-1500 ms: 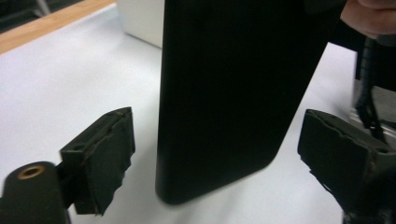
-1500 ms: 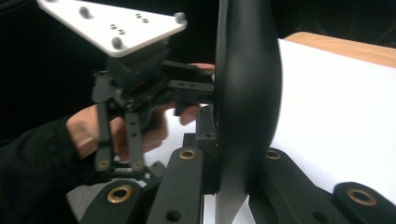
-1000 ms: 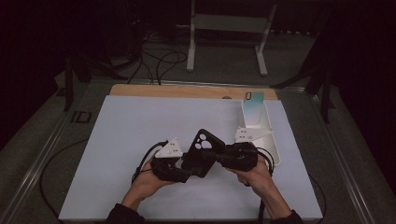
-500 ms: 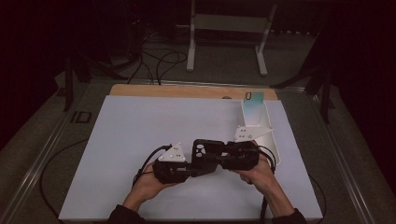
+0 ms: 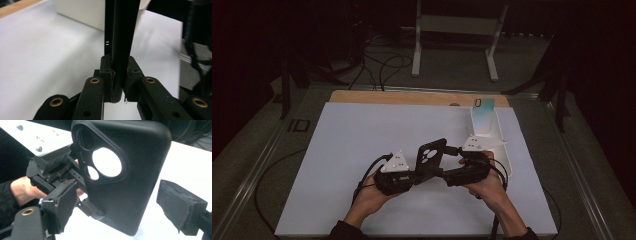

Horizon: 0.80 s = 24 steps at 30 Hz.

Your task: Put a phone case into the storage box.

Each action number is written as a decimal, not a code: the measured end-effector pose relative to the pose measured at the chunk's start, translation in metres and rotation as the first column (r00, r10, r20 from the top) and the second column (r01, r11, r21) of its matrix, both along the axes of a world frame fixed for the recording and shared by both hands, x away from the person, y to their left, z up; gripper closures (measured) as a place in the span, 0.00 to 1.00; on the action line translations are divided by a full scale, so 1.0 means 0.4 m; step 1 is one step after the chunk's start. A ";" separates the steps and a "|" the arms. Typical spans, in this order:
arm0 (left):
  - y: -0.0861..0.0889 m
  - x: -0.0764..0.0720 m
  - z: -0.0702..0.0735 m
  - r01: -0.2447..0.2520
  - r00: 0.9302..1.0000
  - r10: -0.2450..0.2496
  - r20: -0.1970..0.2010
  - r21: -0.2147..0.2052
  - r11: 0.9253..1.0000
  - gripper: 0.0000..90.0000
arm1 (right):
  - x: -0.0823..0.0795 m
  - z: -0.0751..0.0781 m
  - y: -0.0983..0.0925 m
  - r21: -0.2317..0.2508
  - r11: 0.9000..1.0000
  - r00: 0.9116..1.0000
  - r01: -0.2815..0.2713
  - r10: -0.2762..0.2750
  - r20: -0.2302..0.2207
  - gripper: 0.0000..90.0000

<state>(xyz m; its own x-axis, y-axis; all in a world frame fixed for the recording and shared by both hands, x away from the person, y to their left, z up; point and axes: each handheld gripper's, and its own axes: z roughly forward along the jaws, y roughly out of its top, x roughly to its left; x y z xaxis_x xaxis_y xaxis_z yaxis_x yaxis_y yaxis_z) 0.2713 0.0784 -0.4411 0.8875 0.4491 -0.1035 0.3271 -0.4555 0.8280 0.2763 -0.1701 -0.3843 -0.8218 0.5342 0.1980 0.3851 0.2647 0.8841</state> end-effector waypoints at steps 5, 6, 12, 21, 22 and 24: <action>-0.004 0.002 -0.003 -0.029 1.000 0.029 -0.002 0.003 1.000 0.89 | -0.011 0.002 0.020 -0.026 0.996 0.995 0.087 -0.086 0.057 0.18; -0.005 0.002 -0.003 -0.035 0.999 0.035 0.004 0.009 0.999 0.89 | -0.012 0.004 0.025 -0.032 0.995 0.993 0.099 -0.097 0.066 0.18; -0.014 -0.001 -0.005 -0.066 0.998 0.066 0.021 0.020 0.998 0.89 | -0.011 0.010 0.055 -0.033 0.988 0.986 0.151 -0.149 0.071 0.18; -0.025 -0.004 -0.007 -0.064 0.998 0.063 0.027 0.042 0.997 0.89 | -0.003 0.009 0.080 -0.024 0.983 0.982 0.183 -0.181 0.061 0.14; -0.028 -0.005 -0.007 -0.063 0.998 0.062 0.028 0.043 0.997 0.89 | -0.003 0.009 0.082 -0.027 0.983 0.982 0.183 -0.181 0.061 0.13; -0.032 -0.007 -0.007 -0.055 0.998 0.053 0.031 0.049 0.997 0.89 | -0.002 0.009 0.086 -0.032 0.982 0.980 0.189 -0.186 0.065 0.13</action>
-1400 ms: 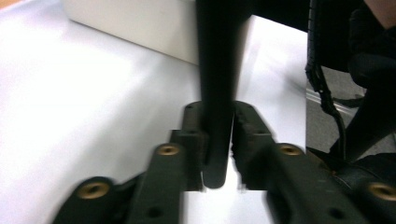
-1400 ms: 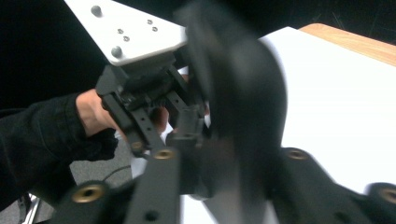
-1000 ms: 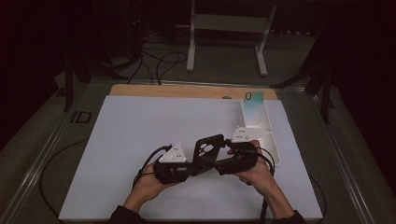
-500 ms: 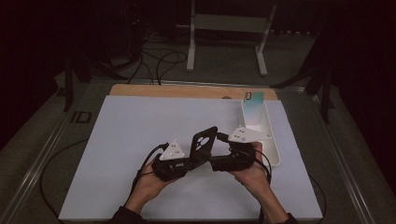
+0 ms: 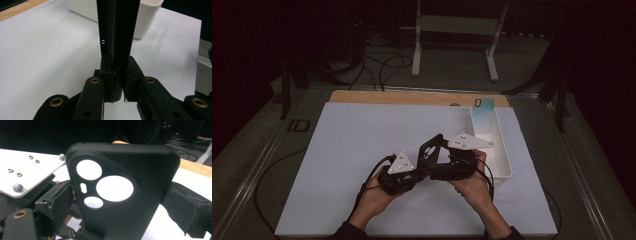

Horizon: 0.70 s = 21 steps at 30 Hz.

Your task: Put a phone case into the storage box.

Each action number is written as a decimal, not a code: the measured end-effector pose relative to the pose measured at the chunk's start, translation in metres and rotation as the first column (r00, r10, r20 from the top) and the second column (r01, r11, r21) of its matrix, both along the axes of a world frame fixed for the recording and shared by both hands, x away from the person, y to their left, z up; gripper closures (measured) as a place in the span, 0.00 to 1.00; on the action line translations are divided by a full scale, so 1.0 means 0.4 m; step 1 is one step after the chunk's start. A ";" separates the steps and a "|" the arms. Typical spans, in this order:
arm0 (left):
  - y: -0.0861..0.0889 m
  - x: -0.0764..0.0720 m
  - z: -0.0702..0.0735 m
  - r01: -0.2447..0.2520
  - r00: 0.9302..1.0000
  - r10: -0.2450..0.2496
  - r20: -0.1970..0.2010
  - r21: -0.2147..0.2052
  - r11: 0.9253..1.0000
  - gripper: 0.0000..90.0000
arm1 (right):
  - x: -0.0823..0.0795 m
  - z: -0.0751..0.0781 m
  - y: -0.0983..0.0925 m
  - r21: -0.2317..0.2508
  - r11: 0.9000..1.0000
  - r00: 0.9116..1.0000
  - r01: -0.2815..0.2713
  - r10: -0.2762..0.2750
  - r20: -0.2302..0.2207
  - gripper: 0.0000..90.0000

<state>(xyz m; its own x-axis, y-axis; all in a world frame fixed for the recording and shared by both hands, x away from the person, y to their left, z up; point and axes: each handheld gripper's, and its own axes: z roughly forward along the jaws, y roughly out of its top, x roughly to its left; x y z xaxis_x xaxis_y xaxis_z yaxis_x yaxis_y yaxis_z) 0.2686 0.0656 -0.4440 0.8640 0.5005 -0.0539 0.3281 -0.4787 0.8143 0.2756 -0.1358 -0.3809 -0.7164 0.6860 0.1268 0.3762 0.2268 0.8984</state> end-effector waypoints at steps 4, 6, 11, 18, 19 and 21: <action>-0.003 0.001 -0.002 0.005 1.000 -0.005 -0.004 -0.003 1.000 0.89 | -0.002 0.001 0.004 -0.016 1.000 1.000 0.006 -0.006 0.008 0.14; -0.004 0.001 -0.003 0.009 1.000 -0.009 -0.007 0.000 1.000 0.89 | -0.004 0.002 0.005 -0.028 1.000 1.000 0.008 -0.008 0.012 0.14; -0.004 0.000 -0.004 0.006 1.000 -0.006 -0.003 -0.004 1.000 0.89 | -0.010 0.005 0.010 -0.045 0.999 1.000 0.007 -0.005 0.026 0.16; 0.006 -0.001 0.005 0.004 1.000 -0.004 0.009 -0.035 0.999 0.77 | -0.011 0.007 0.013 -0.046 0.999 0.999 0.007 -0.005 0.034 0.16; 0.010 -0.002 0.007 0.001 1.000 -0.001 0.008 -0.037 0.999 0.73 | -0.011 0.007 0.013 -0.051 0.999 0.999 0.008 -0.006 0.034 0.16; 0.018 -0.002 0.011 -0.010 1.000 0.011 0.008 -0.050 0.999 0.64 | -0.009 0.006 0.012 -0.050 0.999 0.999 0.011 -0.009 0.035 0.16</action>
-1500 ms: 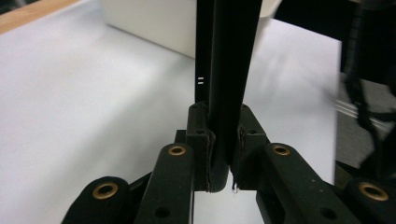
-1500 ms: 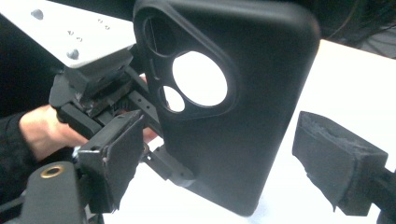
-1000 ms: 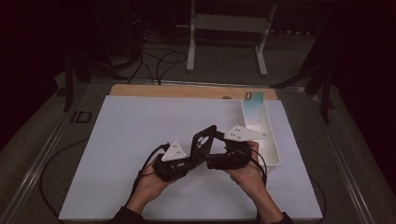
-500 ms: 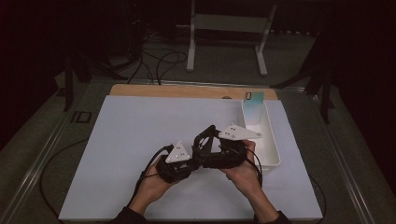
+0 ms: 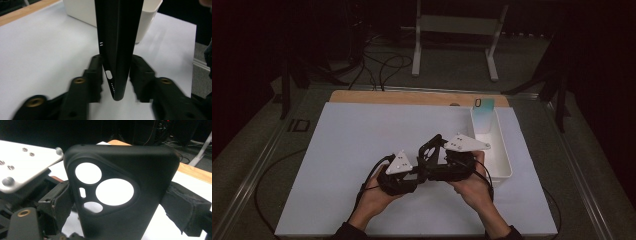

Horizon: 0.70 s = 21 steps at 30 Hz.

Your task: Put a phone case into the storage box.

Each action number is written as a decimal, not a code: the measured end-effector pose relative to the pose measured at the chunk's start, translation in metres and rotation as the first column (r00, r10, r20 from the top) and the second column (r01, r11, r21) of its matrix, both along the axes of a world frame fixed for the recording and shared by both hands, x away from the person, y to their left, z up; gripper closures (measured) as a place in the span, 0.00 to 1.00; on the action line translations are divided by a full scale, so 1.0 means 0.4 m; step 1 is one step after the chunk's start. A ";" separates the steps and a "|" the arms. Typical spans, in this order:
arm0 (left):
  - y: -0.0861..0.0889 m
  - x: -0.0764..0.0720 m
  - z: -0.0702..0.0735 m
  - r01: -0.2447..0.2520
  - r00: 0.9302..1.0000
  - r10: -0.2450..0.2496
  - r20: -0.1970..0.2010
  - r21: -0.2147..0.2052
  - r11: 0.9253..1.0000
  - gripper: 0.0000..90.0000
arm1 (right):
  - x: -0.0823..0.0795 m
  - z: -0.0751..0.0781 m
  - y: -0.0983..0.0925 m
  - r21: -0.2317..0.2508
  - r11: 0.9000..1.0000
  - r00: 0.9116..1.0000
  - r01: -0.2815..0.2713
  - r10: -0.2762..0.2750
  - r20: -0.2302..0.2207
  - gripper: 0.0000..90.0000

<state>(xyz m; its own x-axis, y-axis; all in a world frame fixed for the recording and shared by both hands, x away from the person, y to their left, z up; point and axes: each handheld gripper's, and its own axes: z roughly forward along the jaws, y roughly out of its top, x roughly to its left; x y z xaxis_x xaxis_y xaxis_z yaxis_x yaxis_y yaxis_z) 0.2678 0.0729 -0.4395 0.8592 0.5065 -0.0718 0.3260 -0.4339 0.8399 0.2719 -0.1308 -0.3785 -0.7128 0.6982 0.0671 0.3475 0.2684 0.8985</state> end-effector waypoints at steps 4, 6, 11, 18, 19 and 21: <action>0.022 -0.004 0.004 -0.024 1.000 0.024 0.004 -0.017 1.000 0.52 | 0.003 0.000 -0.003 0.003 1.000 1.000 0.006 -0.006 -0.002 0.16; 0.033 -0.007 0.005 -0.039 0.999 0.039 0.013 -0.020 0.999 0.47 | 0.004 0.000 -0.004 0.001 1.000 1.000 0.009 -0.009 0.000 0.16; 0.061 -0.017 0.004 -0.093 0.995 0.094 0.036 -0.030 0.995 0.30 | 0.006 -0.001 -0.007 0.003 1.000 1.000 0.011 -0.011 -0.003 0.16; 0.104 -0.025 0.009 -0.179 0.982 0.181 0.062 -0.031 0.983 0.11 | 0.007 -0.002 -0.007 0.008 1.000 1.000 0.012 -0.012 -0.002 0.16; 0.111 -0.025 0.009 -0.191 0.979 0.193 0.061 -0.034 0.981 0.09 | 0.007 -0.002 -0.007 0.007 1.000 1.000 0.012 -0.012 -0.001 0.16; 0.128 -0.025 0.007 -0.223 0.972 0.224 0.065 -0.031 0.974 0.06 | 0.007 -0.001 -0.008 0.009 1.000 1.000 0.014 -0.014 -0.002 0.16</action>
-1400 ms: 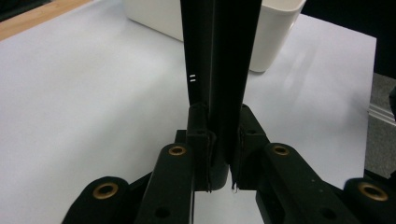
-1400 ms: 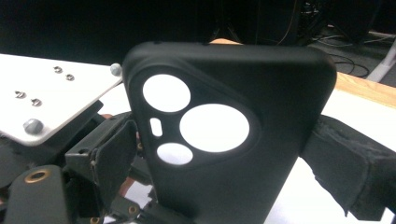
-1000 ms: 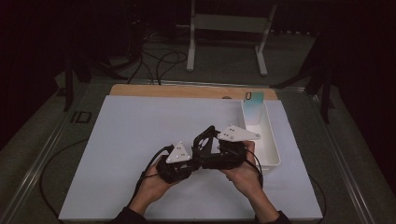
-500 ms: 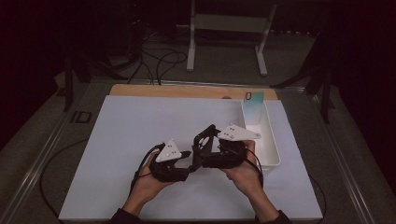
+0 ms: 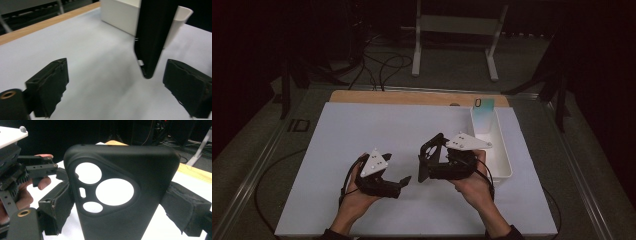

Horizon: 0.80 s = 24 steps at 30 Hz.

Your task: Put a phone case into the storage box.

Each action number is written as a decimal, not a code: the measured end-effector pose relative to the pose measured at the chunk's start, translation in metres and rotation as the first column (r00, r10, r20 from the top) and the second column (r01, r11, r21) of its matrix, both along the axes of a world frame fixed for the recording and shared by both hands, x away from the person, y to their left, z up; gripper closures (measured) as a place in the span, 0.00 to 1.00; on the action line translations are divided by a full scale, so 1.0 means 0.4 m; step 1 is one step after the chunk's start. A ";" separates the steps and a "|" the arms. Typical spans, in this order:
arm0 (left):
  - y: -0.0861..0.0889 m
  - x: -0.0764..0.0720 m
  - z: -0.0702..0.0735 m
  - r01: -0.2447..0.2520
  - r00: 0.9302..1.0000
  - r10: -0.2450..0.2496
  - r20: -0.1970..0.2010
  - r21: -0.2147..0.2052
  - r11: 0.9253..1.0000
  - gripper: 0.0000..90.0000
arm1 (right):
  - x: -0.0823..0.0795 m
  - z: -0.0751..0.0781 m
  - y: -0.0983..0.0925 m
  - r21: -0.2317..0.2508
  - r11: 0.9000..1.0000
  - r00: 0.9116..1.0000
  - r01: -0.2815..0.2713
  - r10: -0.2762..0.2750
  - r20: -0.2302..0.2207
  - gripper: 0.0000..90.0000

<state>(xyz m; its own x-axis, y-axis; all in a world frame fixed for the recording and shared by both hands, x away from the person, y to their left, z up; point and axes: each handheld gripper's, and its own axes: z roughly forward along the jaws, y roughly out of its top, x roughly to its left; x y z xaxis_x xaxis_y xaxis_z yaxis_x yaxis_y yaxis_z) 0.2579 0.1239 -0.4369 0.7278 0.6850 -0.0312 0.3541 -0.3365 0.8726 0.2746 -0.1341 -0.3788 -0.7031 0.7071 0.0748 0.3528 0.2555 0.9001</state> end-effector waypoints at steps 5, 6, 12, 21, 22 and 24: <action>0.046 -0.005 -0.014 -0.056 0.998 0.057 0.011 -0.019 0.998 0.00 | 0.000 0.000 -0.002 -0.003 1.000 1.000 0.002 -0.002 0.001 0.16; 0.054 -0.007 -0.018 -0.068 0.998 0.068 0.017 -0.019 0.998 0.00 | 0.001 0.000 -0.002 -0.002 1.000 1.000 0.001 -0.001 0.001 0.16; 0.091 -0.015 -0.037 -0.114 0.993 0.114 0.026 -0.018 0.993 0.00 | 0.002 0.000 -0.003 -0.003 1.000 1.000 0.005 -0.005 0.001 0.16; 0.164 -0.037 -0.078 -0.179 0.983 0.179 0.028 -0.001 0.984 0.00 | 0.002 0.000 -0.003 -0.008 1.000 1.000 0.002 -0.002 0.004 0.16; 0.171 -0.040 -0.081 -0.180 0.983 0.180 0.030 -0.002 0.984 0.00 | 0.002 0.001 -0.003 -0.007 1.000 1.000 0.004 -0.004 0.003 0.16; 0.185 -0.046 -0.086 -0.190 0.981 0.190 0.035 -0.001 0.982 0.00 | 0.004 0.001 -0.005 -0.006 1.000 1.000 0.003 -0.003 0.001 0.16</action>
